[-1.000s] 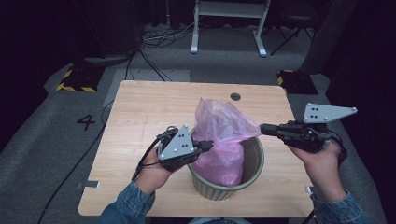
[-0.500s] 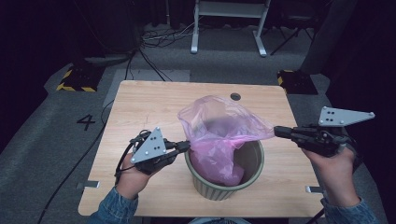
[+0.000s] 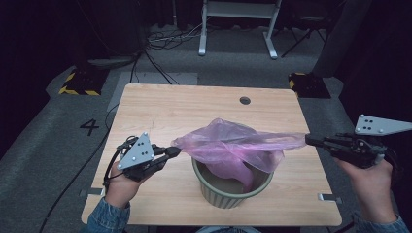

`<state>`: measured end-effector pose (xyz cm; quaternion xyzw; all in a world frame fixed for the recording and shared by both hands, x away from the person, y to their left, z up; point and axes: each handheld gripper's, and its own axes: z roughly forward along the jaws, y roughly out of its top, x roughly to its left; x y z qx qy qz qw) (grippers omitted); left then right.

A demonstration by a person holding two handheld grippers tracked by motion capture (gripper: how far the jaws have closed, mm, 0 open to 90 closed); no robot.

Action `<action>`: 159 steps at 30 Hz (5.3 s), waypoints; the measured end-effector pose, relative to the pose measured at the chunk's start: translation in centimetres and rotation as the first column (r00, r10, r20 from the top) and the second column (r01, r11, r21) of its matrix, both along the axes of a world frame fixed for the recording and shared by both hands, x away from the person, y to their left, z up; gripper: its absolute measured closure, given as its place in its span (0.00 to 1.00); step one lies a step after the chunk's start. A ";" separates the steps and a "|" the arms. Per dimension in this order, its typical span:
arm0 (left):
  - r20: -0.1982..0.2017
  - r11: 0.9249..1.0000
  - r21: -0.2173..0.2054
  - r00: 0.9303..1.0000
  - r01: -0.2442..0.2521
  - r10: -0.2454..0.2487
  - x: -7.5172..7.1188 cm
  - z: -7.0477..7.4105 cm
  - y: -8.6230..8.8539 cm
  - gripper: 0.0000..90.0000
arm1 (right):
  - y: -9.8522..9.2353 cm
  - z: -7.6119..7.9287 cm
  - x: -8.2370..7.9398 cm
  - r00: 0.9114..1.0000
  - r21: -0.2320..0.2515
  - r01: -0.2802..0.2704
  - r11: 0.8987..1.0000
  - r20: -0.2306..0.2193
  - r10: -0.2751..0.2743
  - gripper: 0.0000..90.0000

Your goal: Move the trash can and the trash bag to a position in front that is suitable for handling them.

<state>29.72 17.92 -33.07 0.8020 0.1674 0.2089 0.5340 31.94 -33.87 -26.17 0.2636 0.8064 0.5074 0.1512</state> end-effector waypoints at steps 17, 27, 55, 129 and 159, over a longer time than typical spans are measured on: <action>-0.018 0.999 -0.037 0.999 0.027 -0.028 -0.9 -0.2 2.5 0.90 | -1.8 -1.2 -1.0 1.000 -0.019 0.016 1.000 -0.018 -0.017 1.00; 0.037 0.996 -0.068 0.997 0.065 -0.063 -0.8 2.1 1.3 0.47 | 0.4 -0.2 -1.5 0.998 -0.033 -0.044 0.998 0.052 0.046 0.96; -0.109 0.974 -0.182 0.982 0.134 -0.156 5.7 6.0 1.5 0.46 | 4.4 -1.1 3.1 0.985 0.010 -0.162 0.987 0.055 0.161 0.38; -0.274 0.997 0.026 0.959 -0.068 0.073 8.2 -8.9 -1.9 0.88 | 4.6 -15.3 5.6 0.958 -0.084 -0.130 0.988 -0.266 0.103 0.99; -0.138 0.997 -0.080 0.990 0.020 -0.031 9.4 0.2 -3.4 0.47 | 2.9 -4.3 4.3 0.993 0.017 -0.106 0.994 0.063 0.105 0.43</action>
